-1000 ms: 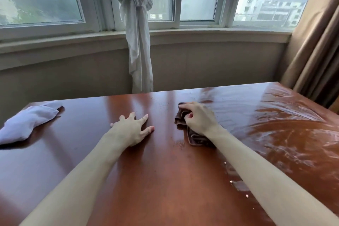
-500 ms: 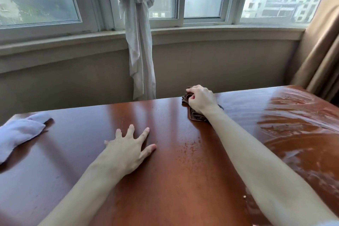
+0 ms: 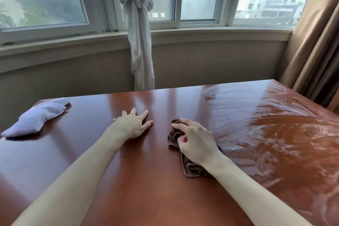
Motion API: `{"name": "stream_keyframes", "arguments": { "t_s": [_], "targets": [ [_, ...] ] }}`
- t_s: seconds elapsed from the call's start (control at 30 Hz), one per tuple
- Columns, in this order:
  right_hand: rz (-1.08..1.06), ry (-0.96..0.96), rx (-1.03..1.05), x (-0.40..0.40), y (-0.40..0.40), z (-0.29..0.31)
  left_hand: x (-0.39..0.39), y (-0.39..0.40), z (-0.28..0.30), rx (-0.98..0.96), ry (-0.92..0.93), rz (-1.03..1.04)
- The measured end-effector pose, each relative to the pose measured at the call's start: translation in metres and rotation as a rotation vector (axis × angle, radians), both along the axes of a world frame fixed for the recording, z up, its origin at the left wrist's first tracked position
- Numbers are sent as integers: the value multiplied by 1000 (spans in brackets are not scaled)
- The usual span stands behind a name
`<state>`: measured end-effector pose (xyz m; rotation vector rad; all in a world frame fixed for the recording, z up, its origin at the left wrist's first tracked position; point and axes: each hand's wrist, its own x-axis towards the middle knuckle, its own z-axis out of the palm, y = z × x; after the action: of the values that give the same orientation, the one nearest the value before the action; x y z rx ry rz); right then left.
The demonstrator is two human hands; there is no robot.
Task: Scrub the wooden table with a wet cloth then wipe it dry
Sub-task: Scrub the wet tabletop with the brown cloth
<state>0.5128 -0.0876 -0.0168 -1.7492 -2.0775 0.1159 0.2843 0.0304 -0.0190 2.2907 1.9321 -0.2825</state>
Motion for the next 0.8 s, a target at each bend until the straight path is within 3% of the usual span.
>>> {"name": "stream_keyframes", "arguments": {
  "t_s": [0.17, 0.47, 0.63, 0.8],
  "targets": [
    [-63, 5, -17, 14, 82, 6, -8, 15, -14, 3, 44, -66],
    [-214, -31, -3, -2, 241, 0, -9, 21, -34, 41, -69, -20],
    [-209, -23, -19, -5, 220, -1, -5, 12, -15, 34, 39, -25],
    [-131, -11, -28, -14, 123, 0, 18, -27, -1, 232, 119, 54]
  ]
}}
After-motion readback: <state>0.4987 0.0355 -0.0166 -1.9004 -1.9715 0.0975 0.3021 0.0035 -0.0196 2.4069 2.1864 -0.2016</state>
